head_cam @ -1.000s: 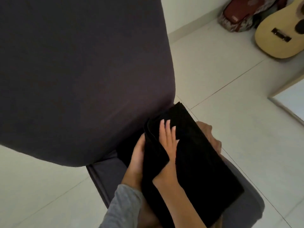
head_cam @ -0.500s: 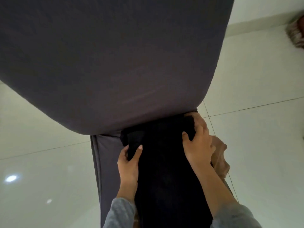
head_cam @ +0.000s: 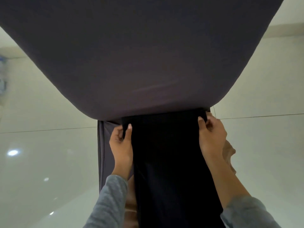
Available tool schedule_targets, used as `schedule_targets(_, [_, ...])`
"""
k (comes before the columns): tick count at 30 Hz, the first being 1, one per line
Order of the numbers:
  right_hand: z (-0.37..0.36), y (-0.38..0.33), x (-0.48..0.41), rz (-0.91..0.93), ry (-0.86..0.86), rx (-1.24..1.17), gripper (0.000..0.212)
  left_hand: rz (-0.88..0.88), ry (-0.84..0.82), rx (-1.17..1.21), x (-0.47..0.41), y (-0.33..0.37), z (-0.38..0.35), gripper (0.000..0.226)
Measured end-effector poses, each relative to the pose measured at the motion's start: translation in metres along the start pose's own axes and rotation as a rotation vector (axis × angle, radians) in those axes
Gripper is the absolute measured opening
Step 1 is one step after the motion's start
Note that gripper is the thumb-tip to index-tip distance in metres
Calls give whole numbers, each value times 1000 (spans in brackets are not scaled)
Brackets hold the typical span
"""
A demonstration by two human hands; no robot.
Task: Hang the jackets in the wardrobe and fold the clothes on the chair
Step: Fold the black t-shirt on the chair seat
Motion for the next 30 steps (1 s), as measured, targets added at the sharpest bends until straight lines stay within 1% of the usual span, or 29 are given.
schedule_targets(2, [-7,5,-11,-72,-31,72,13,54,-21,-47,-11,-18,-2,20])
schedule_targets(4, [-10,12,-17,-143,-40,124,7,151,-34,-102,-14,-36,-3,20])
schedule_targets(5, [-8,12,-16,-142,-10,147,6,178,-16,-140,-13,-40,0,23])
schedule_targets(6, [-4,11,-13,-111,49,175,16,179,29,-188,-11,-37,5,28])
schedule_targets(7, [1,7,-6,-54,116,197,25,129,91,-235,-8,-27,12,32])
schedule_targets(8, [5,-1,5,47,177,193,30,22,148,-275,-3,-10,19,33])
schedule_targets(9, [6,-10,21,178,208,164,30,-129,170,-320,3,11,21,31])
schedule_targets(10, [3,-18,37,313,199,143,29,-304,130,-381,12,31,16,25])
schedule_targets(11, [-6,-22,53,423,156,149,27,-478,20,-457,23,46,2,21])
schedule_targets(12, [-18,-20,63,491,96,196,28,-623,-136,-539,36,51,-19,23])
schedule_targets(13, [-32,-17,70,535,40,278,31,-724,-296,-623,48,49,-41,28])
schedule_targets(14, [-45,-12,73,564,0,369,36,-779,-434,-704,58,39,-57,35])
schedule_targets(15, [-54,-9,71,570,-21,449,41,-797,-533,-774,62,29,-69,42])
schedule_targets(17, [-64,-2,60,514,-64,570,50,-743,-620,-875,58,13,-76,61])
schedule_targets(20, [-68,2,37,432,-128,707,56,-553,-695,-977,36,-3,-74,93])
schedule_targets(21, [-67,4,34,425,-130,741,57,-500,-708,-1004,33,-5,-73,100])
schedule_targets(23, [-64,5,31,399,-123,765,60,-432,-667,-1030,31,-5,-67,109])
schedule_targets(26, [-58,16,36,339,-120,772,62,-303,-590,-956,42,-12,-46,110])
schedule_targets(28, [-52,27,42,340,-112,771,61,-264,-582,-922,55,-23,-30,100])
schedule_targets(30, [-44,39,57,396,-97,756,60,-267,-593,-886,76,-32,-15,86])
Point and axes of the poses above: each hand's wrist, its own x-axis away from the middle knuckle, its own z-axis out of the back of the hand, y = z × x, the point moved 10 cm from there along -x, towards the middle knuckle, and after that the axes turned 13 degrees about -z, right-handed, at the moved point
